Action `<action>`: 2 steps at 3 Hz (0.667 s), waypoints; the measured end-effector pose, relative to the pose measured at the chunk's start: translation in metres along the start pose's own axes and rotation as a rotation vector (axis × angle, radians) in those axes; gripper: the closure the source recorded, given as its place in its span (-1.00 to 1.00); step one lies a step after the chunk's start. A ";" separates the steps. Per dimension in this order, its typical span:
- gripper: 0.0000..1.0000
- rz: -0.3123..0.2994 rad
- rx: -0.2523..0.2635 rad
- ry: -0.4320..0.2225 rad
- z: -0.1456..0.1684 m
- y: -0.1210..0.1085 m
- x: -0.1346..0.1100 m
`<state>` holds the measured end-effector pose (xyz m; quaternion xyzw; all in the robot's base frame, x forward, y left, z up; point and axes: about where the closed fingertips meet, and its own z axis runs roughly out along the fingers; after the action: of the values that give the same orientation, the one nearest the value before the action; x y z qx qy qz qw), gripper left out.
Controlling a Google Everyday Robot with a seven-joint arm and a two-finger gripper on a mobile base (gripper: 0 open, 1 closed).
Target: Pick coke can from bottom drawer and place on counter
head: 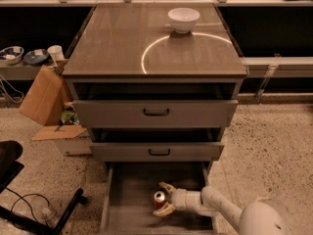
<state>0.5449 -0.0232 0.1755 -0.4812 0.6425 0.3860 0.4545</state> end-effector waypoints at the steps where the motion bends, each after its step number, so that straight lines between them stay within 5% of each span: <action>1: -0.18 0.001 -0.005 -0.001 0.003 0.002 0.001; 2: 0.29 0.001 -0.005 -0.001 0.003 0.002 0.001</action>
Offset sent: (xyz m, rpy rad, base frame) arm -0.0012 0.0025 -0.0017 0.0023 0.0020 0.0045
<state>0.5437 -0.0207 0.1738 -0.4818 0.6414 0.3883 0.4535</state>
